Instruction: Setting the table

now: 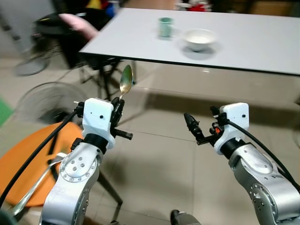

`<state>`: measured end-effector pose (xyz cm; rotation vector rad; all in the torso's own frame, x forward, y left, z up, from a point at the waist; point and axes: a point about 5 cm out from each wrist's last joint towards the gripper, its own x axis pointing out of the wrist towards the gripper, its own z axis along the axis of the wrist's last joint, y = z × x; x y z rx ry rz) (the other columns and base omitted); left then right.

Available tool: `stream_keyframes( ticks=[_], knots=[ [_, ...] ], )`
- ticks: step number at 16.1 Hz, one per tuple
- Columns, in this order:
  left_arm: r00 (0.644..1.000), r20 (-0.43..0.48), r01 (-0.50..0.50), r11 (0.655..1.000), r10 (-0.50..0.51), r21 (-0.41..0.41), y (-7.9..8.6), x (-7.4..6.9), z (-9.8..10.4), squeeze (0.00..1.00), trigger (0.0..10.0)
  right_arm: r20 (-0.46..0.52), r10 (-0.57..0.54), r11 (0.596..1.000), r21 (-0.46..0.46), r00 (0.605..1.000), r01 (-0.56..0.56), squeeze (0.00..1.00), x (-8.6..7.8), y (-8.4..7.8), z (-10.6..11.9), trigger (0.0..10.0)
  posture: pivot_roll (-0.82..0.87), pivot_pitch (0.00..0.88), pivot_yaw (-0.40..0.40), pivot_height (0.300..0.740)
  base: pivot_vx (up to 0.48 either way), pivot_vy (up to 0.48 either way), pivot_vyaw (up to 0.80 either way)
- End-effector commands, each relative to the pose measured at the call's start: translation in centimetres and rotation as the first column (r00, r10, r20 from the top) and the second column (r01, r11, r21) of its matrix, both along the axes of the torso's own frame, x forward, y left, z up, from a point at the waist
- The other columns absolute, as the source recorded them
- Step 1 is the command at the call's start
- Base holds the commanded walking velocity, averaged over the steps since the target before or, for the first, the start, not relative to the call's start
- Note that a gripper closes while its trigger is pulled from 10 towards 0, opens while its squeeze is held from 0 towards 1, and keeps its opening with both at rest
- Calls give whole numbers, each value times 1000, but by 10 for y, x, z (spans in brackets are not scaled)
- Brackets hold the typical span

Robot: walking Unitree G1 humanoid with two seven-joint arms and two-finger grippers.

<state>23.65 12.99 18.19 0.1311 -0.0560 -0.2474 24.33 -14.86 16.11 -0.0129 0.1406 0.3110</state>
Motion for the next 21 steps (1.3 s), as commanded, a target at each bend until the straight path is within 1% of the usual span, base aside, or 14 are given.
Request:
stream_keyframes(
  ticks=[1, 8, 12, 16, 21],
  knots=[
    [1000, 17, -13, 1000, 13, 7, 1, -1, 1, 0, 10000, 6, -32, 999, -3, 999, 32, 0, -1, -4, 0, 10000, -96, 11, 87, 740, 285, 0, 0],
    [1000, 24, -18, 1000, 18, 9, 3, 0, 0, 0, 10000, 5, -47, 999, -6, 999, 47, 0, -1, -4, -1, 10000, -96, 12, 87, 740, 298, 0, 0],
    [1000, 25, -3, 1000, 3, 1, 1, 2, 0, 0, 10000, -2, -75, 997, -2, 997, 75, 0, -2, -7, -1, 10000, -100, 17, 92, 740, 351, 0, 0],
    [1000, 18, -14, 1000, 14, -8, 1, 2, -2, 0, 10000, 4, -70, 998, -6, 998, 70, 0, 0, -7, 0, 10000, -101, 22, 89, 740, 382, 0, -738],
    [999, 17, -33, 999, 33, -9, 4, 5, -2, 0, 10000, 16, -23, 999, -24, 1000, 24, 0, 8, -4, 4, 10000, -92, 25, 78, 740, 382, 0, 0]
  ],
)
